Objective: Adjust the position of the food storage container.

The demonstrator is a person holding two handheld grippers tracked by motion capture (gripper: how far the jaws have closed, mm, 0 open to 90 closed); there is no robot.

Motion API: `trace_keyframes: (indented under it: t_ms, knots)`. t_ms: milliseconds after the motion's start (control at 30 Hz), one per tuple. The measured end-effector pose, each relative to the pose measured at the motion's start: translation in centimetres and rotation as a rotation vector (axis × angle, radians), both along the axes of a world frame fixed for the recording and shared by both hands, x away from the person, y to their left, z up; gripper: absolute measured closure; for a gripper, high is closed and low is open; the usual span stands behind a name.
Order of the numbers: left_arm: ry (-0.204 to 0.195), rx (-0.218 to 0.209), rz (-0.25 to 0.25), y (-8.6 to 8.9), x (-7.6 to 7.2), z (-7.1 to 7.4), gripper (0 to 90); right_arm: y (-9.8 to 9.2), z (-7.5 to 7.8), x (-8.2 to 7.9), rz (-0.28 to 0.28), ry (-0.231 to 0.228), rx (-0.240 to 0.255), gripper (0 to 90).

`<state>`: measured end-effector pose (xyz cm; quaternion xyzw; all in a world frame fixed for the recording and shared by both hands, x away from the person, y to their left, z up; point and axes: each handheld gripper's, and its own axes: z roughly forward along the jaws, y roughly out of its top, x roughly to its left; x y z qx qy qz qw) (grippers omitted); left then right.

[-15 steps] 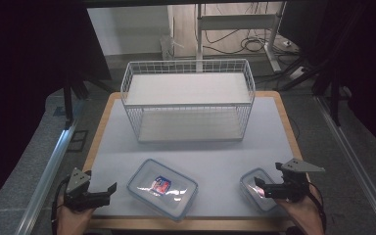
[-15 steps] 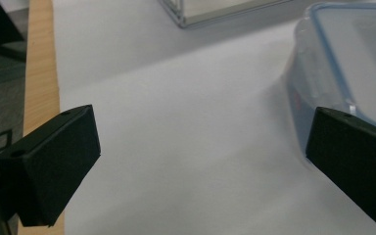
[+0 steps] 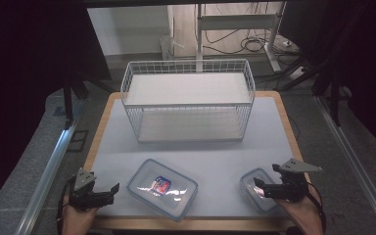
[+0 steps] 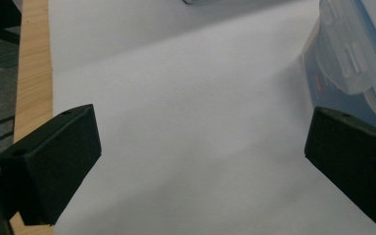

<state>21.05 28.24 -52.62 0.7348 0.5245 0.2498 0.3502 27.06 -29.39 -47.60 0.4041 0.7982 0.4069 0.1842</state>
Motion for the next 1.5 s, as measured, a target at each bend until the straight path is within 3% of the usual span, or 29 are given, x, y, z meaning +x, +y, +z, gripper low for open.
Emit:
trace_keyframes:
  t_ms: [100, 133, 167, 200, 233, 267, 300, 333, 367, 400, 433, 467, 633, 667, 733, 767, 800, 867, 1233, 1500]
  knots:
    - [0.004, 0.016, -0.007, -0.1, 0.1, -0.1, 0.3, 0.0, 0.1, -0.1, 0.002, -0.003, -0.005, 18.4]
    - [-0.001, 0.014, -0.004, -0.2, 0.0, -0.1, 0.3, 0.0, 0.3, -0.3, 0.011, -0.015, -0.004, 26.9]
    - [-0.001, 0.014, -0.004, -0.2, 0.0, -0.1, 0.3, 0.0, 0.3, -0.3, 0.011, -0.015, -0.004, 26.9]
    - [-0.005, 0.011, -0.003, -0.2, 0.0, 0.0, 0.3, 0.2, 0.7, -0.7, 0.044, -0.026, 0.009, 41.1]
    - [-0.008, 0.011, -0.002, -0.2, 0.0, 0.1, 0.3, 0.2, 0.7, -0.7, 0.044, -0.026, 0.009, 41.1]
    - [-0.009, 0.007, 0.003, -0.1, -0.1, 0.1, 0.3, 0.5, 1.2, -1.2, 0.074, -0.04, -0.002, 56.0]
    - [-0.009, 0.007, 0.003, -0.1, -0.1, 0.1, 0.3, 0.5, 1.2, -1.2, 0.074, -0.04, -0.002, 56.0]
    - [-0.01, 0.005, 0.003, -0.1, -0.1, 0.2, 0.3, 0.9, 1.5, -1.7, 0.092, -0.048, -0.023, 69.7]
    - [-0.01, 0.005, 0.003, -0.1, -0.1, 0.2, 0.2, 0.9, 1.5, -1.7, 0.092, -0.048, -0.023, 69.7]
    - [-0.017, 0.002, 0.008, -0.1, -0.2, 0.3, 0.2, 1.4, 1.5, -2.3, 0.131, -0.036, -0.04, 81.3]
    - [-0.017, 0.002, 0.008, -0.1, -0.2, 0.3, 0.2, 1.4, 1.5, -2.3, 0.131, -0.036, -0.04, 81.3]
    - [-0.019, -0.001, 0.008, -0.1, -0.2, 0.4, 0.2, 1.9, 1.4, -3.0, 0.17, -0.02, -0.049, 88.4]
    - [-0.009, 0.014, 0.014, -0.3, -0.2, 0.3, 0.5, 3.2, 1.1, -4.1, 0.233, 0.014, -0.054, 89.7]
    - [-0.005, 0.023, 0.018, -0.3, -0.2, 0.3, 0.6, 3.9, 0.6, -4.5, 0.257, 0.045, -0.074, 89.7]
    - [-0.004, 0.025, 0.025, -0.3, -0.2, 0.3, 0.8, 4.4, -0.2, -4.7, 0.262, 0.086, -0.103, 89.7]
    - [-0.004, 0.025, 0.025, -0.3, -0.2, 0.3, 1.0, 4.4, -0.2, -4.7, 0.262, 0.086, -0.103, 89.7]
    - [-0.006, 0.024, 0.025, -0.3, -0.3, 0.3, 1.0, 4.5, -1.0, -4.9, 0.248, 0.12, -0.136, 89.8]
    - [0.001, 0.027, 0.022, -0.3, -0.2, 0.3, 1.2, 4.3, -1.2, -5.1, 0.25, 0.141, -0.118, 89.8]
    - [0.025, 0.049, 0.008, -0.9, 0.0, 0.0, 1.6, 2.9, -1.0, -4.0, 0.182, 0.127, -0.135, 89.9]
    - [0.041, 0.052, 0.0, -1.0, 0.1, -0.1, 3.3, 0.4, -0.8, -1.8, 0.07, 0.107, -0.146, 89.9]
